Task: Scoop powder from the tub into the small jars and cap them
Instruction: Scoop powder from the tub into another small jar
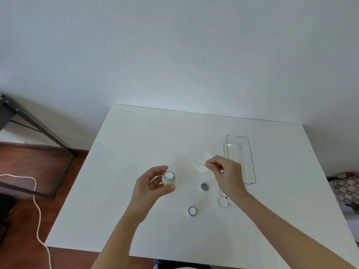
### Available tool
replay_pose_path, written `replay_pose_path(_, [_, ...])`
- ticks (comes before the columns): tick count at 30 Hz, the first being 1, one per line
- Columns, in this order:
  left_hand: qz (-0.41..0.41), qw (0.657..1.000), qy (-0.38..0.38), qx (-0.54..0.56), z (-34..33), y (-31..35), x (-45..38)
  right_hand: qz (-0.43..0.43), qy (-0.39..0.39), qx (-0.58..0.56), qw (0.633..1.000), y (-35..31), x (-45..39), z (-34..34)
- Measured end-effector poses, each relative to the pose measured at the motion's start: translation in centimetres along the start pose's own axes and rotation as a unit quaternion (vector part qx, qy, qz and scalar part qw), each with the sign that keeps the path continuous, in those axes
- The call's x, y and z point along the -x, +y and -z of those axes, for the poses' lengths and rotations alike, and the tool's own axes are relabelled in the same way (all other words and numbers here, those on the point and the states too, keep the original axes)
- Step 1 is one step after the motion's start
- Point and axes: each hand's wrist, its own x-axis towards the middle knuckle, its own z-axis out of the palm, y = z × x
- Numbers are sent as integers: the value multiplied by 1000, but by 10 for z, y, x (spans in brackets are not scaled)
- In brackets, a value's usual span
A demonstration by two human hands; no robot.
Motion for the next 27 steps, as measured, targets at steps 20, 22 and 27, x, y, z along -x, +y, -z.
replay_pose_path(20, [41,934,-68,-350,-51,-117,-62,-353,225,-342,841,46,90,91])
replay_pose_path(22, [31,929,-65,-362,-50,-121,-63,-356,226,-350,836,46,91,91])
replay_pose_path(27, [-12,913,-59,-403,-49,-127,-60,-357,223,-365,830,45,91,89])
